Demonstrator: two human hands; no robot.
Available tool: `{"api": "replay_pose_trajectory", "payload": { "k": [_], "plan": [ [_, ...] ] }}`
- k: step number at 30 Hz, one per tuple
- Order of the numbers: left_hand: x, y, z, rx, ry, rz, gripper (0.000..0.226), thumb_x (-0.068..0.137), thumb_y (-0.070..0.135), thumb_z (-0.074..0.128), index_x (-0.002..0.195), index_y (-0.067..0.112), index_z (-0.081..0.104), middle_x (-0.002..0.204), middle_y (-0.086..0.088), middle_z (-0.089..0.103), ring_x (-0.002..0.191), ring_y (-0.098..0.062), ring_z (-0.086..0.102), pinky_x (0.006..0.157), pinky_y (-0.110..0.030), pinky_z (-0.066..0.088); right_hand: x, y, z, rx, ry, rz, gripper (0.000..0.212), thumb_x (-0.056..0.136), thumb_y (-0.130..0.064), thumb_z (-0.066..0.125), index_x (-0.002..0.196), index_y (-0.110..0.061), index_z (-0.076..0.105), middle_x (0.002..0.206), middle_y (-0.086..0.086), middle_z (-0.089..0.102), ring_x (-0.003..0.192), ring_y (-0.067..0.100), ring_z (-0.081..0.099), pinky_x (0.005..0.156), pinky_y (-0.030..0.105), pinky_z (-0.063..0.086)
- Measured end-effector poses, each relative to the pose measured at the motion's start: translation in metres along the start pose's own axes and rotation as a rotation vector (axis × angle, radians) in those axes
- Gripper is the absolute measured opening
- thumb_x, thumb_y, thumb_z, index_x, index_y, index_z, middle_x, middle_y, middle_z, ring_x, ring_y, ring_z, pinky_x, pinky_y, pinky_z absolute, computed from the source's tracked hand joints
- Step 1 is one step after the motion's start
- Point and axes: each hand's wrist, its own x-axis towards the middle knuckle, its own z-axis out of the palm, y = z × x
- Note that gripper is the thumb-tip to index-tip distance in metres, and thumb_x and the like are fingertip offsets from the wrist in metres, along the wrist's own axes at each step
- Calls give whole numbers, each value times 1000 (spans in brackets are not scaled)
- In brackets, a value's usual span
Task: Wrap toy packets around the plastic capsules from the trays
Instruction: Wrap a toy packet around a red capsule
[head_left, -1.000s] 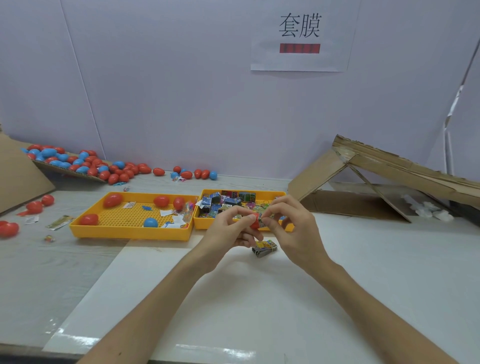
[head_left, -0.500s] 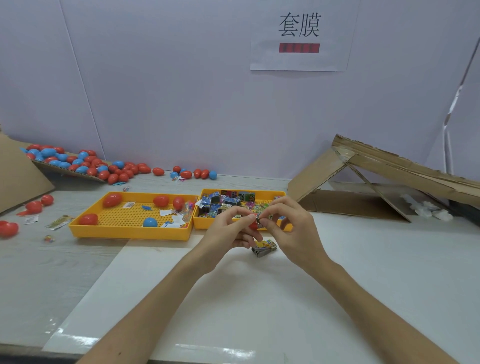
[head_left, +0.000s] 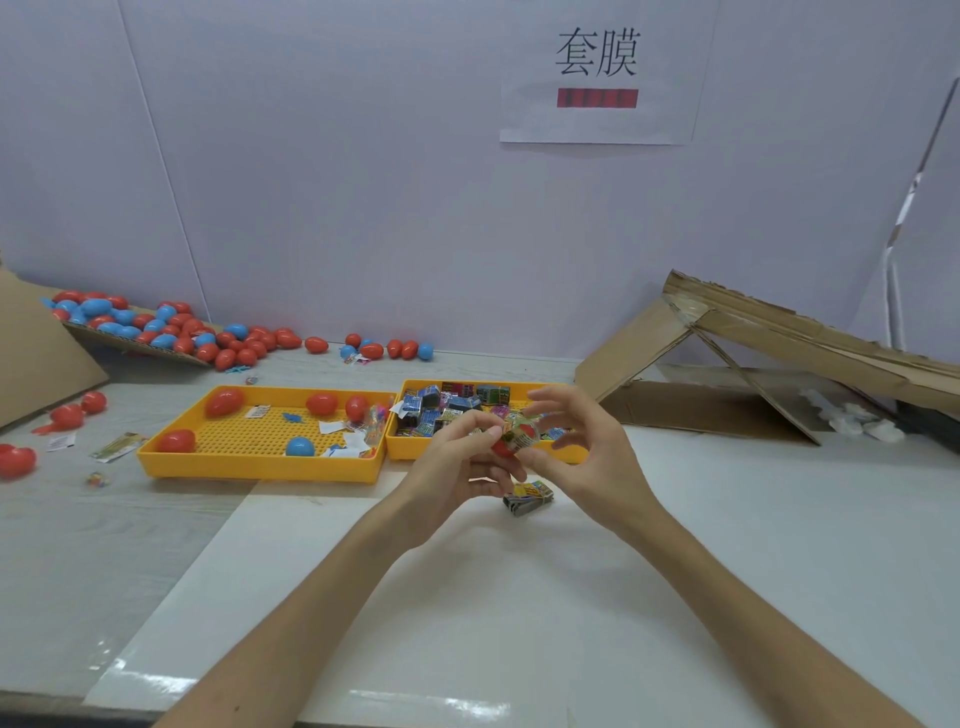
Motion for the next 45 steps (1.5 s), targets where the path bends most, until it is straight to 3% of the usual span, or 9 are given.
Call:
{"api": "replay_pose_trajectory", "payload": {
  "k": [5,19,22,25,28,32,37,41,45],
  "plan": [
    [-1,-1,0,-24,-22,-14,12,104,14,46,113,7,51,81,-15,68,72,-27,60,66,-31,52,0,-1,5,34,-20,-9,49,81,-1,79,123,-21,61,103,0,71,98,19,69,77,37,57],
    [-4,-1,4,-48,-48,-74,25,102,11,36,121,9,51,89,-12,61,77,-25,62,76,-37,52,0,4,9,4,-38,-40,50,80,-8,83,122,-24,60,95,-4,73,91,16,70,71,20,52],
    [-4,-2,5,-90,-56,-89,27,100,28,40,116,11,54,91,-15,62,80,-27,63,80,-40,49,-1,5,11,-34,-26,-69,49,80,-9,82,122,-23,60,97,-6,72,93,15,70,73,21,54],
    [-2,-1,5,-65,-60,-104,47,96,51,52,117,10,54,100,-19,66,92,-30,64,89,-46,48,-2,6,12,-96,0,-128,50,80,-7,80,123,-23,59,98,-8,71,96,14,68,77,20,52],
    [-1,-5,5,-22,-40,-89,49,89,39,71,122,7,50,108,-19,72,96,-28,66,92,-47,50,-4,7,13,-159,30,-202,52,79,-1,77,124,-21,59,99,-9,69,95,10,66,79,10,45],
    [-2,-2,5,-33,-28,-40,40,89,29,73,117,5,57,115,-23,69,97,-28,66,88,-42,52,-4,7,13,-200,53,-267,50,82,-9,76,127,-23,58,101,-10,67,97,10,66,83,11,43],
    [-3,2,3,-59,-2,2,41,89,23,67,121,-3,62,111,-22,65,96,-29,63,81,-35,51,-2,6,12,-197,73,-284,47,84,-17,78,127,-22,59,102,-12,68,98,11,66,82,13,44],
    [-4,2,2,-122,-17,-1,49,85,23,59,129,4,55,111,-25,69,96,-29,66,86,-42,48,-2,7,13,-203,36,-295,45,82,-8,80,123,-20,66,108,-6,67,101,10,63,83,11,42],
    [-4,3,0,-205,-60,-10,48,82,19,53,128,5,55,109,-25,68,98,-31,64,90,-46,45,-2,7,13,-164,6,-249,35,83,-11,81,117,-17,71,110,-4,66,103,9,62,83,14,45]
  ]
}}
